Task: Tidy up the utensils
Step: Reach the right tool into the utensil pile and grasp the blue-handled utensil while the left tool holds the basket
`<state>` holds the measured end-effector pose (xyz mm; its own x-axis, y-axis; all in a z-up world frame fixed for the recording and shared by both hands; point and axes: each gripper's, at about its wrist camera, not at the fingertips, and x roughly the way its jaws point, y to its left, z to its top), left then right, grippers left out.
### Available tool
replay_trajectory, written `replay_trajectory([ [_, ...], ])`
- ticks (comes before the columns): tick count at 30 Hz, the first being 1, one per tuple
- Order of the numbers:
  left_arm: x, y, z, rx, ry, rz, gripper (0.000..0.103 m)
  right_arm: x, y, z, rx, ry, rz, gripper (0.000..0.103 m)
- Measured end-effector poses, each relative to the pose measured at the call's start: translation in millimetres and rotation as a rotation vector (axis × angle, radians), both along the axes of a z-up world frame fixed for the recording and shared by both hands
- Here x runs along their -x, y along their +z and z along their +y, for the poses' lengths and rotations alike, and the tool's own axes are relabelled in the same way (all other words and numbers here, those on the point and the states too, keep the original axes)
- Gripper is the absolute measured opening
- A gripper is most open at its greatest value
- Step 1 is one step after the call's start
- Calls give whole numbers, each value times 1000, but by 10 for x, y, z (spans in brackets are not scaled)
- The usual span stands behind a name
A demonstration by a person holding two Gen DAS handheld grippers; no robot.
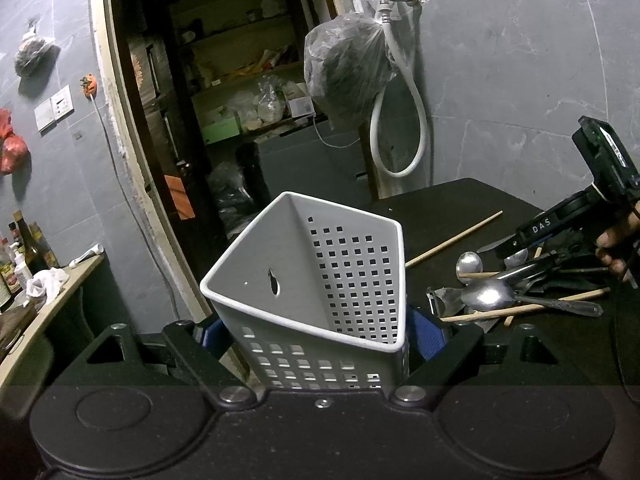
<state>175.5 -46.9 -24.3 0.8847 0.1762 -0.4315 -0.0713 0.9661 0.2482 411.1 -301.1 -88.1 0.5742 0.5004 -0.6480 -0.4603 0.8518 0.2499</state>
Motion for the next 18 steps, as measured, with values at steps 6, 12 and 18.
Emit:
replay_trajectory([
  [6,-13,6,-3,1,3,1,89,-10,-56,-46,-25,4,15,47],
  [12,-11,4,-2,1,3,1,89,2,-85,-75,-33,-10,3,14],
  [18,-5,-2,-5,1,2,0,89,27,-105,-152,-82,-38,8,10],
])
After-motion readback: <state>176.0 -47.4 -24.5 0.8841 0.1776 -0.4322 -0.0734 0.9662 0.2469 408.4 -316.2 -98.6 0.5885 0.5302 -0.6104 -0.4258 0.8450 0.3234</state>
